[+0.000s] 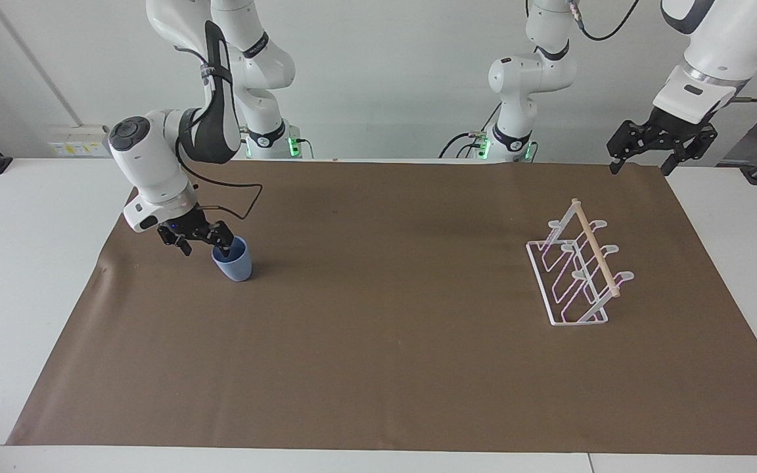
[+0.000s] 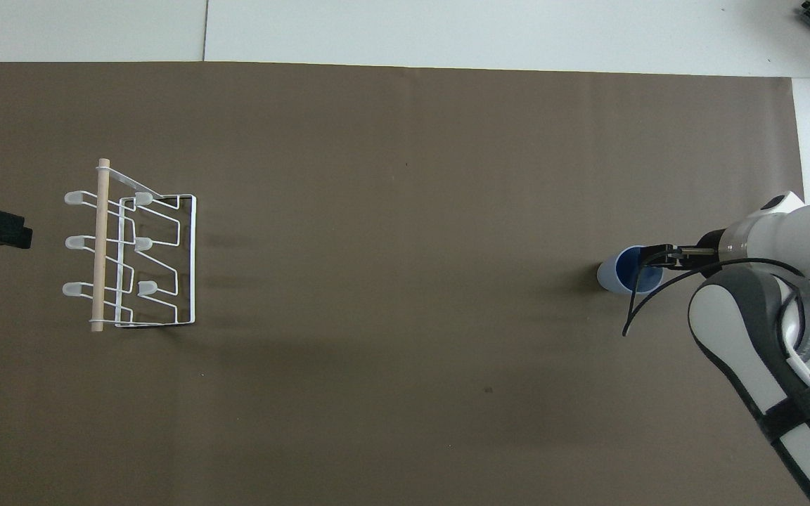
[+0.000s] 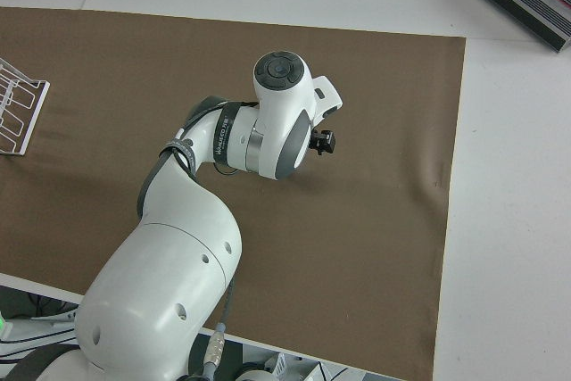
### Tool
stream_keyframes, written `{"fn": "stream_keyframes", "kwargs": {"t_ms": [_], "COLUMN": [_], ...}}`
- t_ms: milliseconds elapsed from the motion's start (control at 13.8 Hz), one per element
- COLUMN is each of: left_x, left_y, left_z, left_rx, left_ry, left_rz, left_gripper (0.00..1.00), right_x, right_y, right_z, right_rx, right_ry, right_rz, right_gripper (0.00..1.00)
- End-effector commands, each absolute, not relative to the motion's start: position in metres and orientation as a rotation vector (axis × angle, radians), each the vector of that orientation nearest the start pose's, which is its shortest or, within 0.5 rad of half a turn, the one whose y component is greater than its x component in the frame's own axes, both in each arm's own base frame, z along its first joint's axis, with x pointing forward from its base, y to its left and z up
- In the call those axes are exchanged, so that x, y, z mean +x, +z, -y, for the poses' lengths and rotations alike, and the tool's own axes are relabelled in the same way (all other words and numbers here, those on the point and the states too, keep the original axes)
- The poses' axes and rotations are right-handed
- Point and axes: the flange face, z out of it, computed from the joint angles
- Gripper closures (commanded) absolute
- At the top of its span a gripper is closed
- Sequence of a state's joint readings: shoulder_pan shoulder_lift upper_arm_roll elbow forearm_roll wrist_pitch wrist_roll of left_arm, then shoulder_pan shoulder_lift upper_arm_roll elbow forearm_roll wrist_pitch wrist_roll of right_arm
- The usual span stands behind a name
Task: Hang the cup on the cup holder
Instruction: 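Reach the right gripper to the blue cup and grasp its rim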
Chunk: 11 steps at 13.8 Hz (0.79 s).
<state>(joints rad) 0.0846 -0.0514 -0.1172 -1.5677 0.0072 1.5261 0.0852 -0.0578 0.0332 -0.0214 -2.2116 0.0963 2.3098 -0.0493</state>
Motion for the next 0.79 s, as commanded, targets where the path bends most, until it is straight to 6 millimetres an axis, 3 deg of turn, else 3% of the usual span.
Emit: {"fn": "stream_keyframes", "kwargs": {"t_ms": [0,72,433,722], "left_x": [0.5238,0.5239,0.5222,0.5223], "left_y": [0.6500,0.6500,0.6492,0.6493], "left_z": [0.0208,0.0200,0.0209,0.0209], "left_rx": [-3.131,-3.131,-3.131,-3.132], "left_ry": [-0.004,-0.004,-0.004,-0.006], "left_rz": [-0.170,-0.168,-0.156,-0.139], "left_gripper": [0.00,0.00,0.00,0.00], "right_x": [0.5295,0.5295,0.5315,0.5362], "right_y": [0.3659,0.3659,0.3681,0.3744], "right_z": [0.0414,0.0414,0.0425,0.0453], "right_rx": [-3.058,-3.058,-3.056,-3.056], "right_ry": [-0.134,-0.134,-0.145,-0.165], "right_rz": [-0.125,-0.128,-0.151,-0.150], "right_gripper": [0.00,0.05,0.97,1.00]}}
